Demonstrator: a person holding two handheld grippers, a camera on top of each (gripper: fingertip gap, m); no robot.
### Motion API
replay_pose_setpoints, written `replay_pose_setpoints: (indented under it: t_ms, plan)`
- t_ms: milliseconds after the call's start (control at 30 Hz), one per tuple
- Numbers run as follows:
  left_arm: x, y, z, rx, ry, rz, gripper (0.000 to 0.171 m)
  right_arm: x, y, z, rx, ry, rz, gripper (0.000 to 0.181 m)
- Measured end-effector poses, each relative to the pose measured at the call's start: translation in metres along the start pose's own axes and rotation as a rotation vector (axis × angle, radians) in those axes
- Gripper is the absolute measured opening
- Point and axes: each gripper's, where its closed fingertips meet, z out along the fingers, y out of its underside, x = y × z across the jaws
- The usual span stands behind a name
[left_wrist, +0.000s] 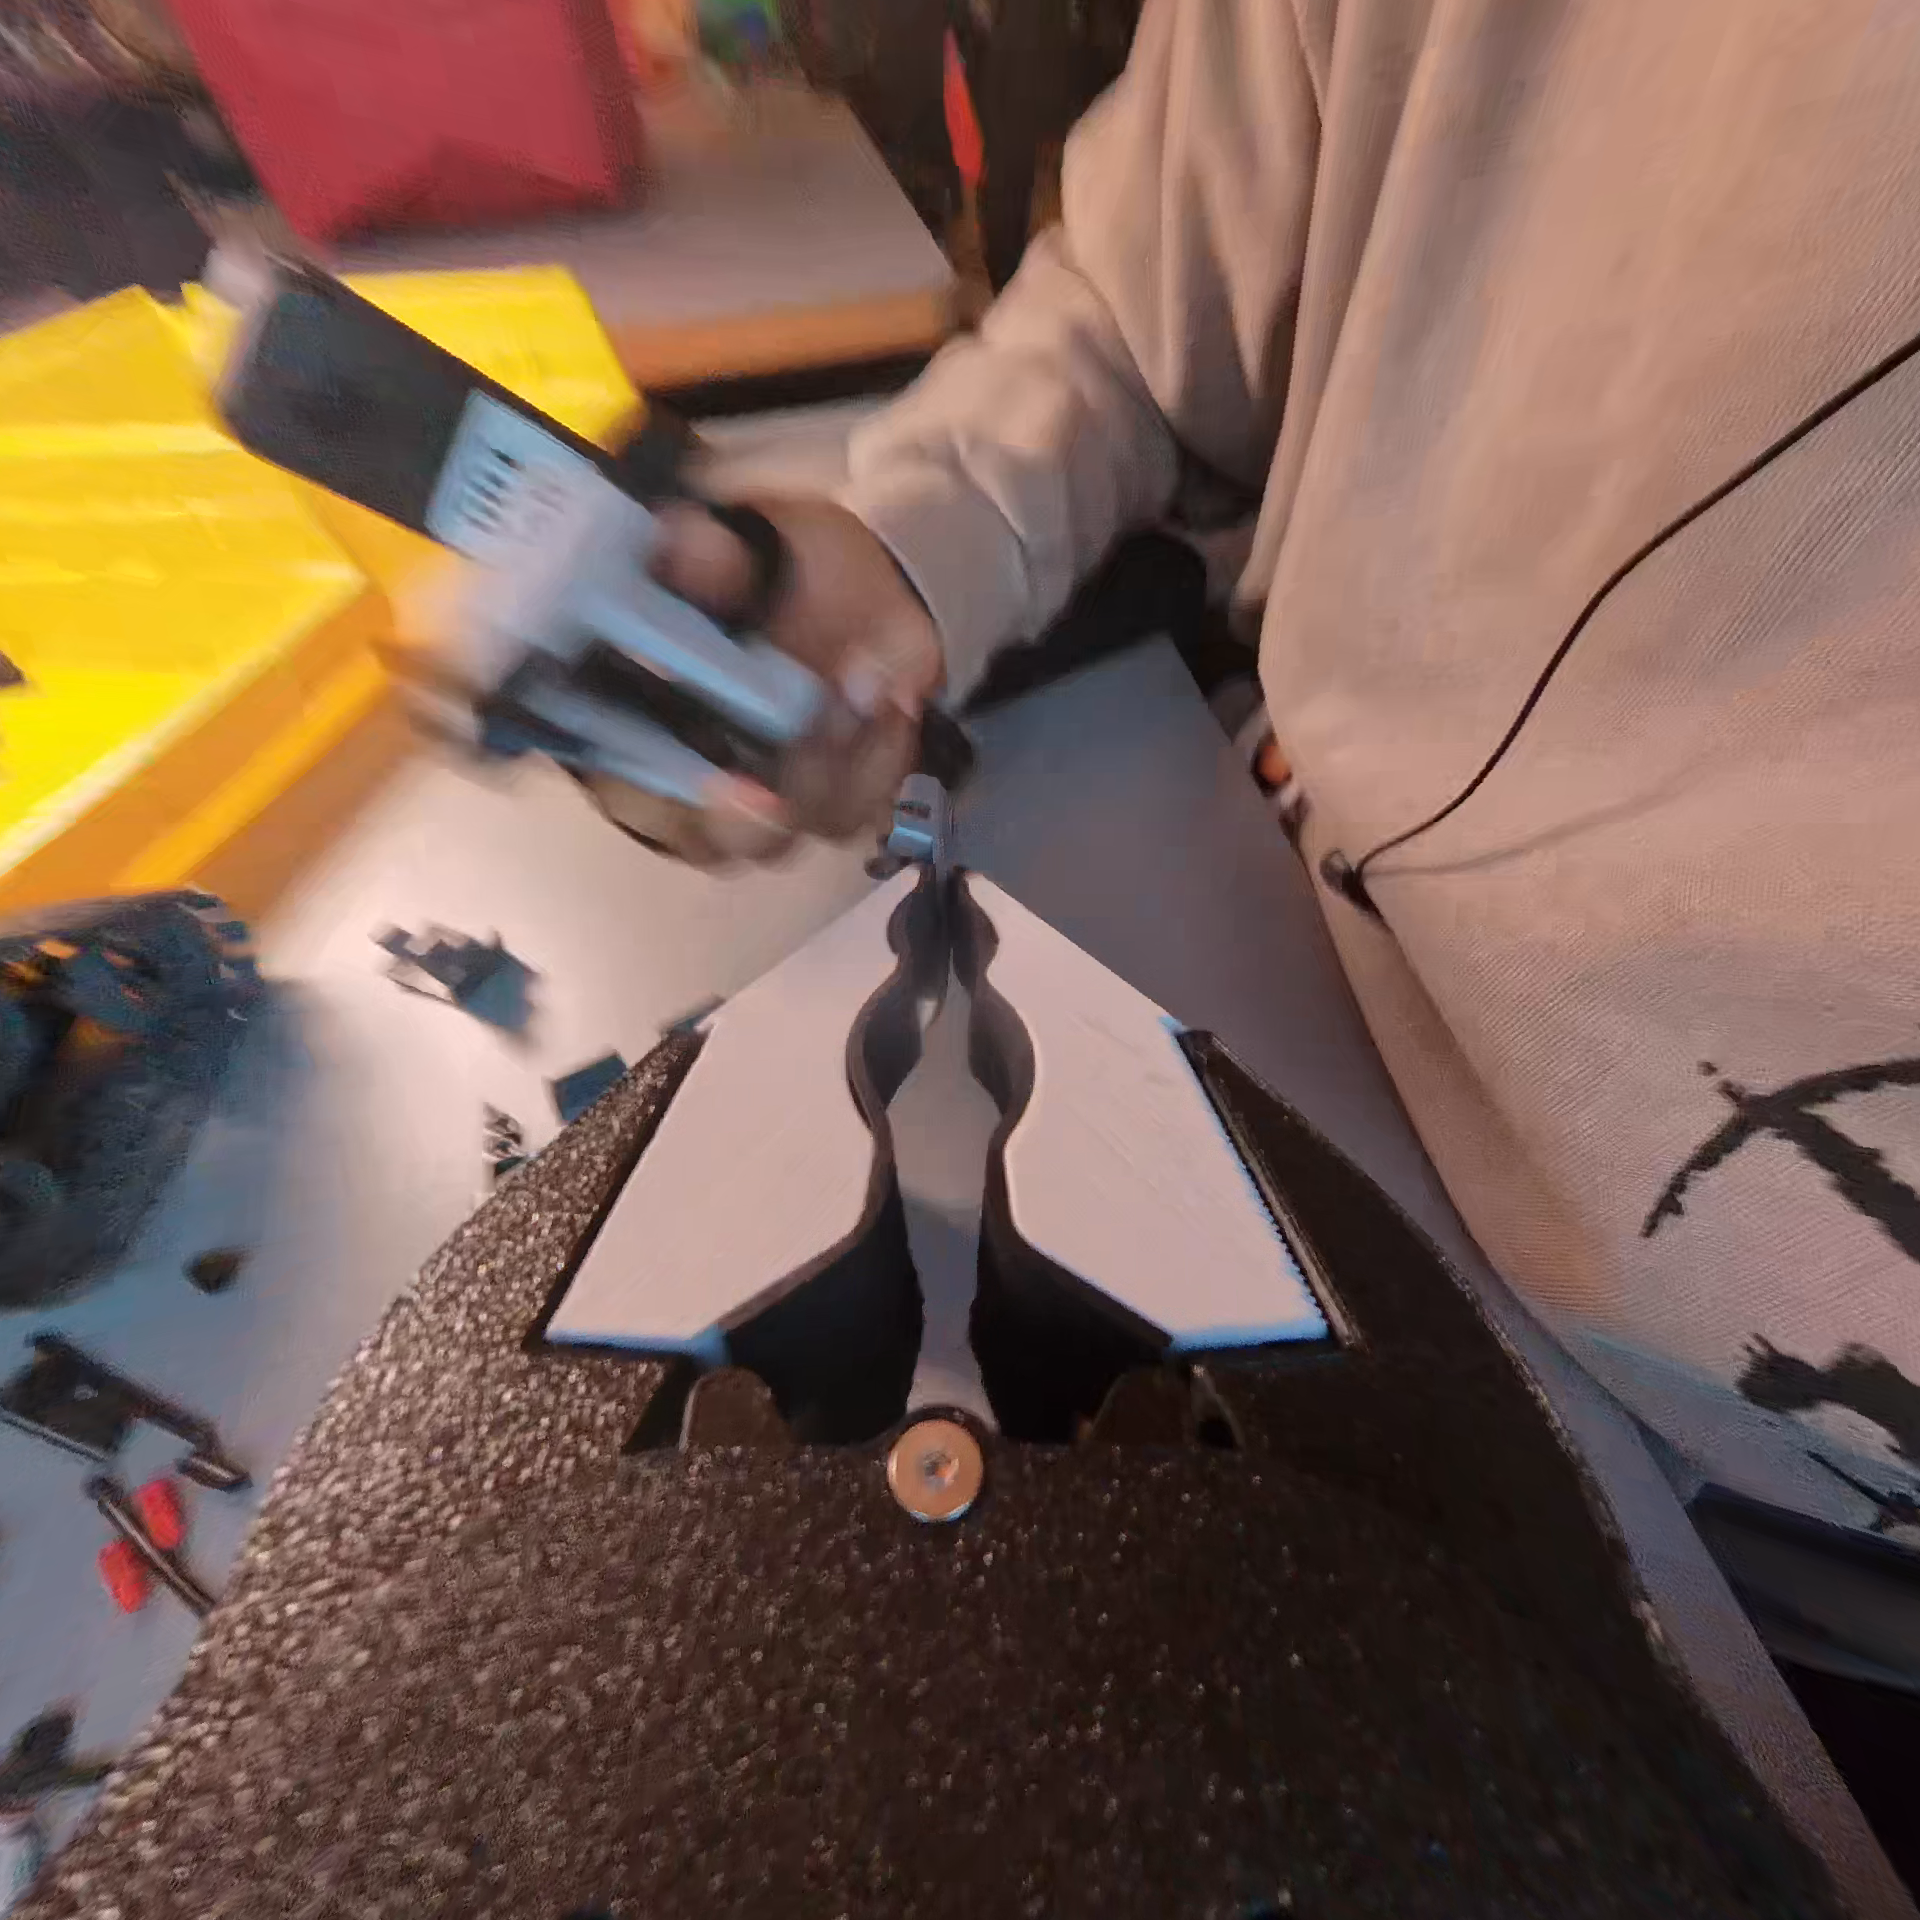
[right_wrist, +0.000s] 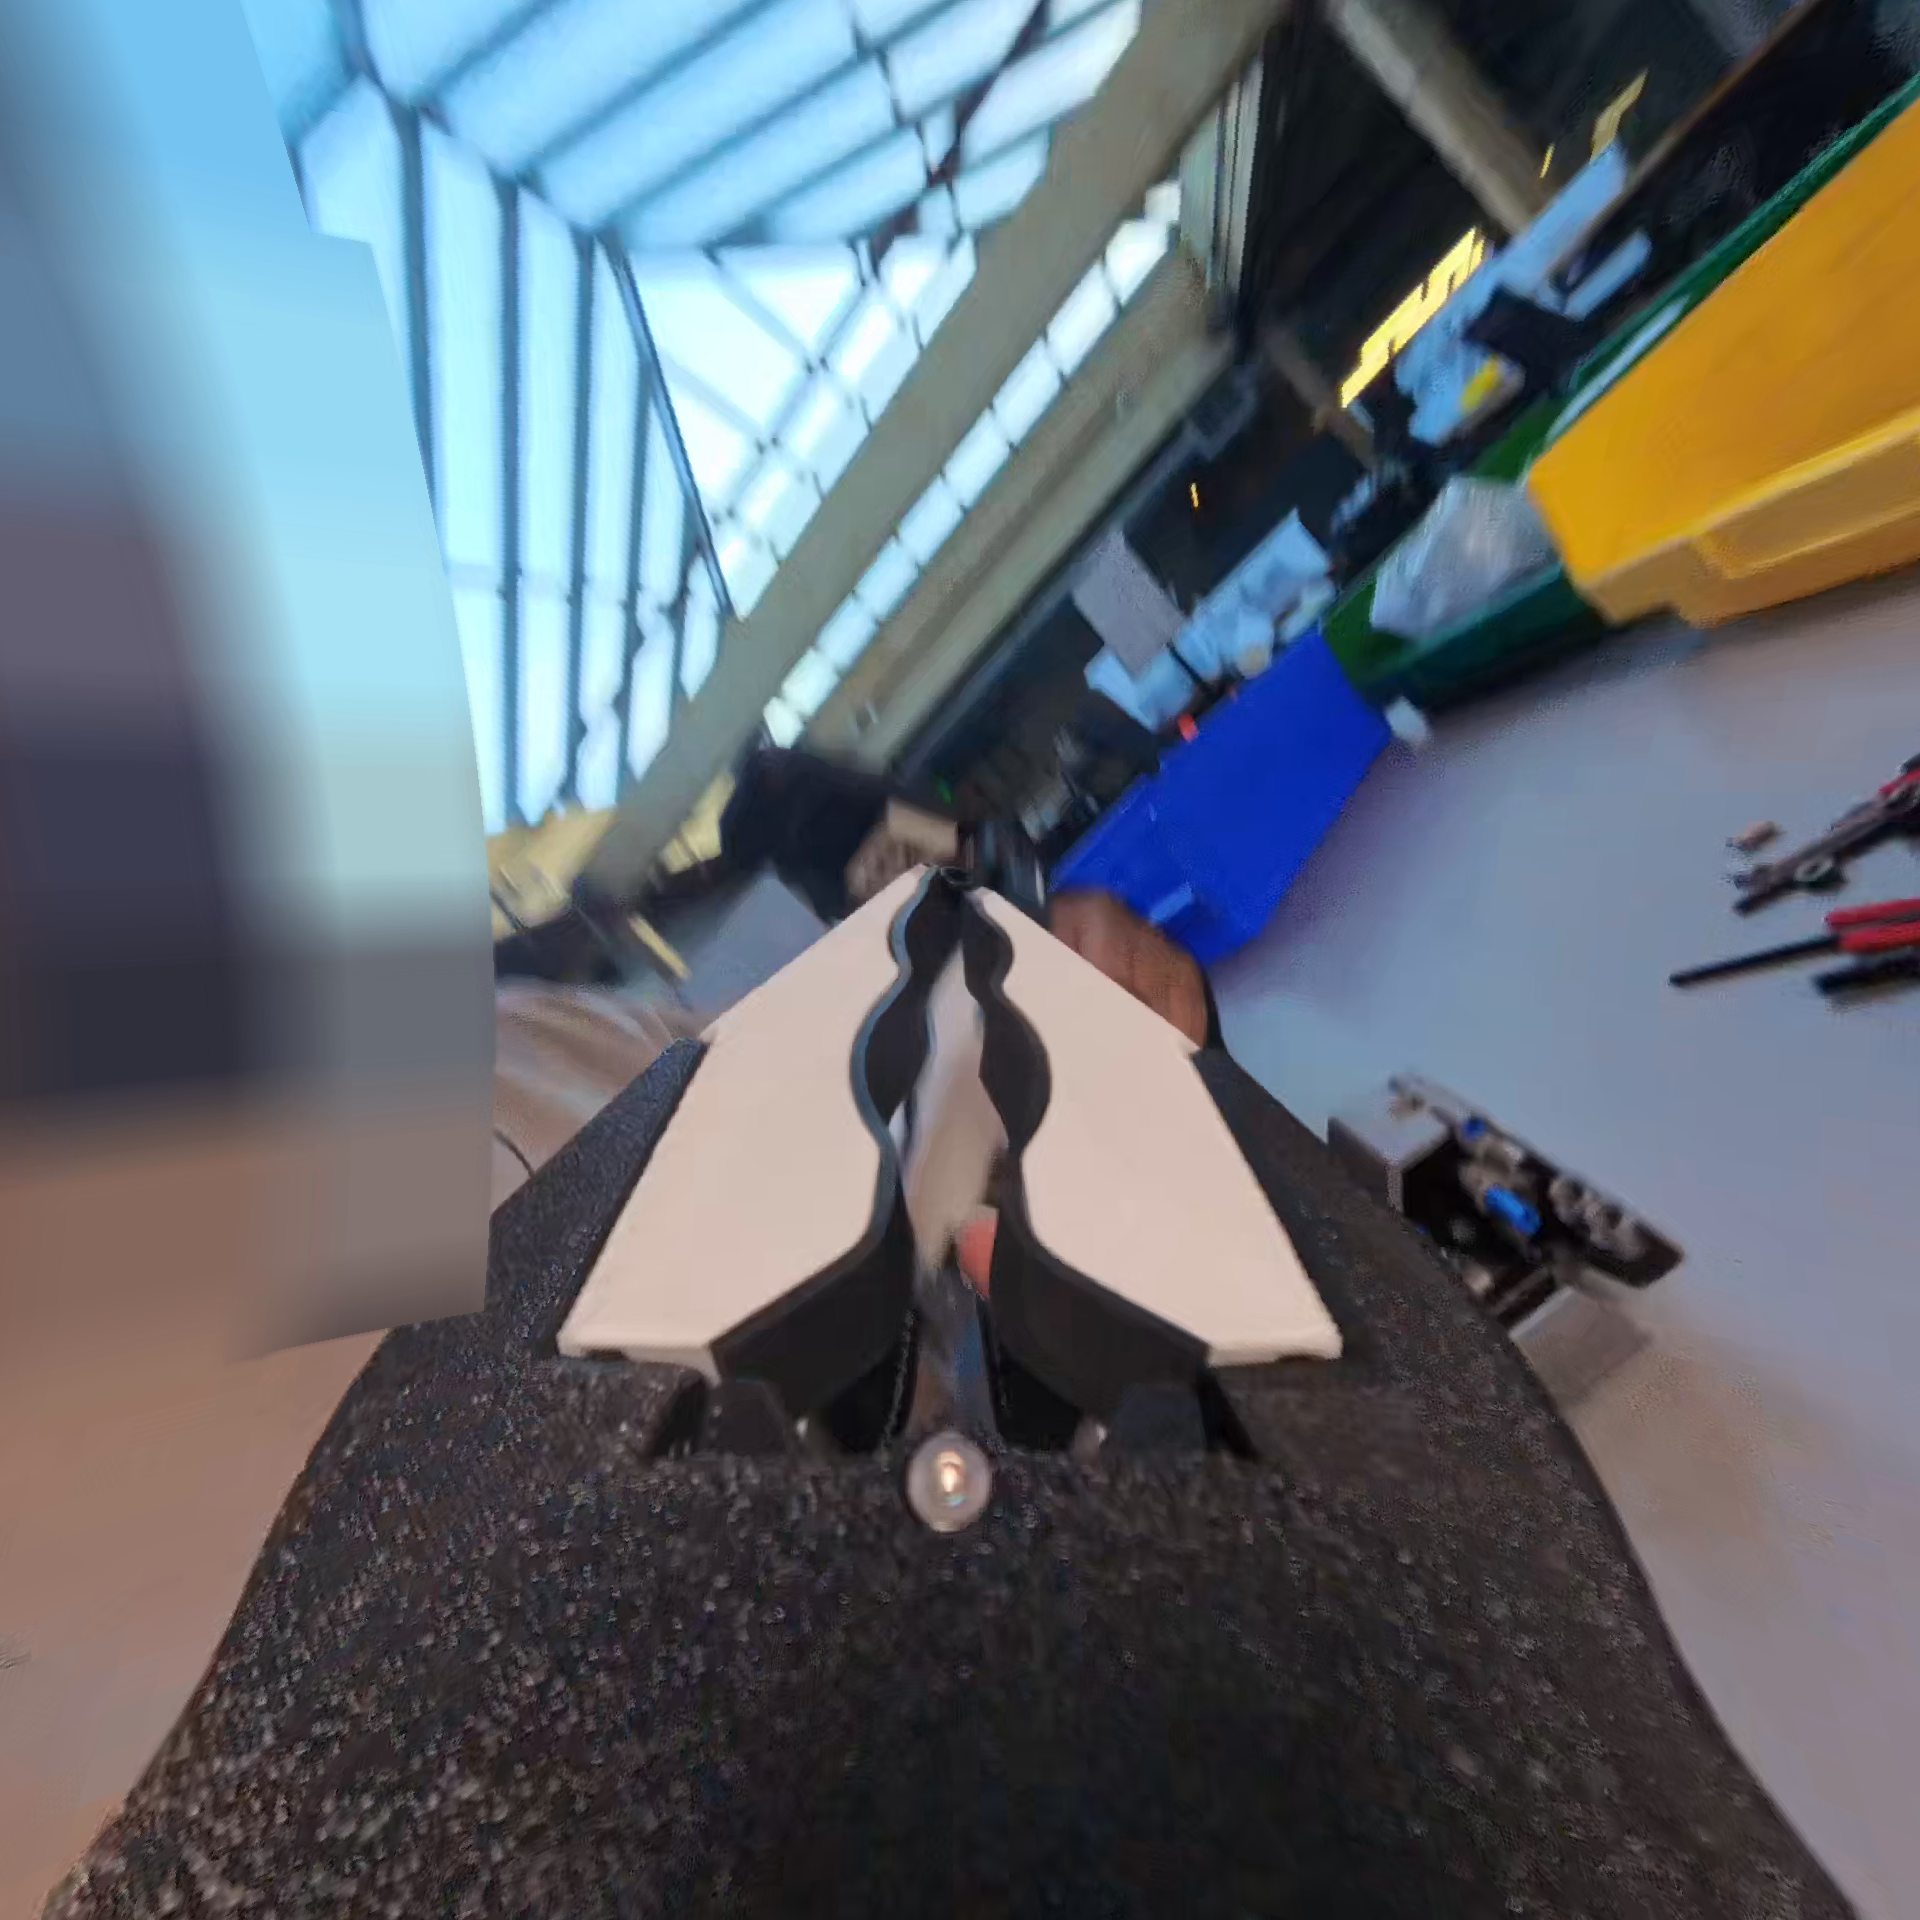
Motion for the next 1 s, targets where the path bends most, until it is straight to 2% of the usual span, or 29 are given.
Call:
replay_pose_setpoints:
  t_ms: [33, 67, 100, 133, 167, 200, 233, 500, 600, 800, 1000]
  plan:
    - [0.022, 0.019, 0.019, -0.092, 0.079, 0.03, 0.0, 0.002, -0.033, -0.012, 0.101, -0.005, 0.035, 0.0]
    - [0.041, 0.033, 0.034, -0.145, 0.134, 0.038, 0.0, 0.003, -0.044, -0.019, 0.082, 0.046, -0.082, 0.001]
    - [0.041, 0.03, 0.036, -0.137, 0.113, 0.066, 0.001, -0.001, -0.036, -0.017, -0.001, 0.083, -0.189, 0.001]
    - [0.027, 0.012, 0.027, -0.063, 0.065, 0.051, 0.0, -0.009, -0.025, -0.014, -0.043, 0.075, -0.212, 0.001]
    - [0.009, -0.001, 0.015, -0.007, 0.017, 0.028, 0.0, -0.011, -0.019, -0.014, -0.047, 0.068, -0.203, 0.002]
    - [-0.002, -0.003, 0.01, -0.002, -0.006, 0.018, 0.0, -0.01, -0.02, -0.017, -0.007, 0.062, -0.157, 0.002]
    - [-0.007, -0.002, 0.011, -0.005, -0.009, 0.002, 0.0, -0.009, -0.022, -0.021, 0.02, 0.044, -0.097, 0.002]
    - [-0.04, 0.025, 0.011, -0.036, -0.154, -0.208, 0.001, -0.004, -0.034, -0.033, 0.065, 0.055, -0.068, 0.004]
    - [-0.048, 0.025, 0.008, -0.02, -0.18, -0.265, 0.009, 0.002, -0.027, -0.031, 0.046, 0.068, -0.051, 0.004]
    - [-0.061, 0.016, -0.002, 0.081, -0.195, -0.414, 0.022, 0.013, -0.005, -0.019, -0.032, 0.137, -0.126, 0.004]
    - [-0.073, 0.032, -0.007, 0.004, -0.299, -0.423, 0.025, 0.023, 0.007, -0.015, -0.084, 0.192, -0.179, 0.004]
